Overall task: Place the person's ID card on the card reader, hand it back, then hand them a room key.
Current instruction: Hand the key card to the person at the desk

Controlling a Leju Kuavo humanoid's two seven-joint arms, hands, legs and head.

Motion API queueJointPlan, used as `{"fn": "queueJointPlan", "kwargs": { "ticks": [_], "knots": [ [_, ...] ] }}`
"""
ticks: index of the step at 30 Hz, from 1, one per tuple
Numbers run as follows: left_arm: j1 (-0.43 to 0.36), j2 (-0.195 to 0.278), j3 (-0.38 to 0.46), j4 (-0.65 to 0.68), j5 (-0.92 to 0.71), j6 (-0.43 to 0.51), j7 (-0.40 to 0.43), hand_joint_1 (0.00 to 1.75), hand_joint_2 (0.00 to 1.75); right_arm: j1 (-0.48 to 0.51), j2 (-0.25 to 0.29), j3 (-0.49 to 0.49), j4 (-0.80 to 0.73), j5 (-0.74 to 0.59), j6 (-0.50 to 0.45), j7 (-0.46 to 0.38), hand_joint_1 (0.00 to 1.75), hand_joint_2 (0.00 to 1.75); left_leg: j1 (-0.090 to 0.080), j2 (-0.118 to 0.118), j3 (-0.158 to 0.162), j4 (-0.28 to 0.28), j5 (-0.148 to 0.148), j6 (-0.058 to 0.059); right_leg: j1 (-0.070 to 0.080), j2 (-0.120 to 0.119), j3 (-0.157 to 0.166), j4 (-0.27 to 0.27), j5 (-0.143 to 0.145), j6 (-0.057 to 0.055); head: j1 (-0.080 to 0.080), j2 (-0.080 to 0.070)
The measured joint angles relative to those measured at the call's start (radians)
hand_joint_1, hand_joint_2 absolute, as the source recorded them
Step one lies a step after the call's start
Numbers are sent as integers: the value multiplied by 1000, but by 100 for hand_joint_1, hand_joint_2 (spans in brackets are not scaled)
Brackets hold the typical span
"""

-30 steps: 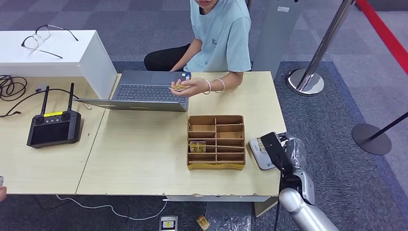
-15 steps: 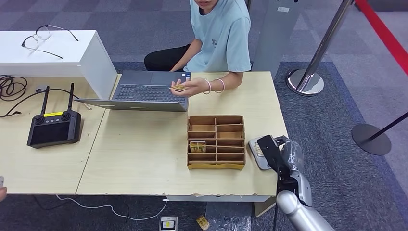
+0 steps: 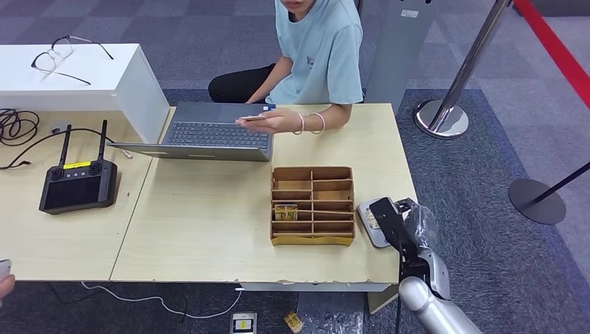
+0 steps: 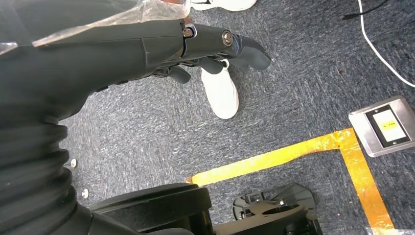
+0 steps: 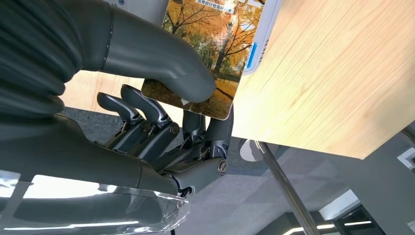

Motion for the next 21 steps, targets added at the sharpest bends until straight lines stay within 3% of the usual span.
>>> {"fn": "queueJointPlan", "kwargs": {
  "ticks": [7,21],
  "knots": [
    [0,0,0,0,0,3,-1,0,175,0,0,5,15,9,0,11,175,175,0,0,0,0,0,0,0,0,0,0,0,0,0,0],
    [0,-1,-4,0,-7,2,-4,0,175,-2,-26,19,30,164,0,81,175,175,0,0,0,0,0,0,0,0,0,0,0,0,0,0]
  ]
}}
